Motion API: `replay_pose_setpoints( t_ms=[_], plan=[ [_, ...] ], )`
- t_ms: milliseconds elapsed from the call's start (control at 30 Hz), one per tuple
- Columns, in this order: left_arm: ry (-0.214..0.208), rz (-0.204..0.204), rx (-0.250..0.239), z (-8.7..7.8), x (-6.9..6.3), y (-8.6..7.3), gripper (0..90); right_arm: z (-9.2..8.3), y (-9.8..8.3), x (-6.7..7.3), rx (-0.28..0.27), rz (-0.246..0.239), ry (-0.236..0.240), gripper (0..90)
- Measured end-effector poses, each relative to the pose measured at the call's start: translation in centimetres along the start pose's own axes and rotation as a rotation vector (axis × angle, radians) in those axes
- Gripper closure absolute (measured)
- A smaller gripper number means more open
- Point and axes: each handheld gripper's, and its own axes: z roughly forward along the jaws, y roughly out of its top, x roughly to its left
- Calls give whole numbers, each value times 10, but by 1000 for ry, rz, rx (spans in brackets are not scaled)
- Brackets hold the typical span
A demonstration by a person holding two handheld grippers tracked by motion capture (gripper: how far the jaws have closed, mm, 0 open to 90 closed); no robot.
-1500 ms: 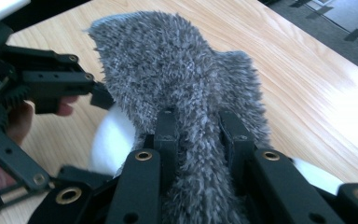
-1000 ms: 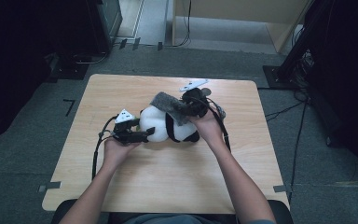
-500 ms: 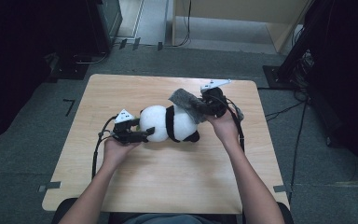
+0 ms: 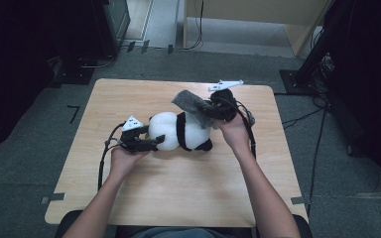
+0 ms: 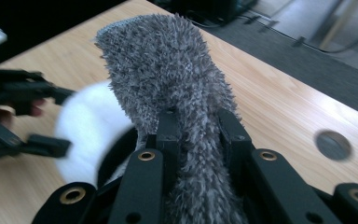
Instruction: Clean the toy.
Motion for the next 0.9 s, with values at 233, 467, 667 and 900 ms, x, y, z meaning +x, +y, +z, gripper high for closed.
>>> replay_pose_setpoints(
  t_ms=[233, 467, 667, 900],
  plan=[
    [12, -10, 12, -1, -2, 2, 220, 34, 17, 29, 21, -46, 61, 750],
    [16, -25, 3, -2, -4, 3, 220, 65, 30, 54, 57, -74, 89, 749],
    [18, -22, 5, -3, -5, 3, 220, 88, 30, 62, 89, -70, 101, 749],
    [33, -16, 18, -1, -4, 2, 220, 99, 19, 64, 121, -80, 114, 745]
  ],
)
